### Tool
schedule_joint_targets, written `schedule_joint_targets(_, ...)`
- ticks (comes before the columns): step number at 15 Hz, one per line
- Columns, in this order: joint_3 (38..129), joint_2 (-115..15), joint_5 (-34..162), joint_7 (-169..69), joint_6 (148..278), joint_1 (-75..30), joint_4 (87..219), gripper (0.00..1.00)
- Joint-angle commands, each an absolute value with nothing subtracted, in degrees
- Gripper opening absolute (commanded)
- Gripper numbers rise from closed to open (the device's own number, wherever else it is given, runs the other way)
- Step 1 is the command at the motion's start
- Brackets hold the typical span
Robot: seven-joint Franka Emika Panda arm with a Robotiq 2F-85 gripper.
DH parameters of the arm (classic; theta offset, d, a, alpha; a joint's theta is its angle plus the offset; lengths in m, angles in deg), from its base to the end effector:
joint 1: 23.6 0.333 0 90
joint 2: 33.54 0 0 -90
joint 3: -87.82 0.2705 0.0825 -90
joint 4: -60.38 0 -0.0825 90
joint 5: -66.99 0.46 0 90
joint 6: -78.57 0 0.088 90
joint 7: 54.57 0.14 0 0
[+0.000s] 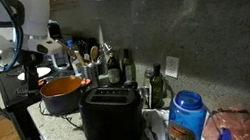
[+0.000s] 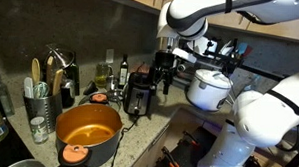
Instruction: Pull the toaster lever up
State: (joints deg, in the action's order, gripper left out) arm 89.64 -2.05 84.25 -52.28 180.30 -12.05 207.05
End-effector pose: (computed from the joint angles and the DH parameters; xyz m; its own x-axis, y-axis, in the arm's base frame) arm 0.4164 0.1332 0.3332 0.9610 0.1183 -0.2500 0.0561 -0.9685 -0.2428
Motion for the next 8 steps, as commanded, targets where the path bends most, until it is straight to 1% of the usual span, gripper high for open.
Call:
schedule_joint_targets(1,91.0,-2.0,84.8,-52.9,179.9,-13.7,206.9,1.00)
schedule_joint_targets(8,91.2,-2.7,84.5,-53.0,179.8,-13.7,206.6,1.00)
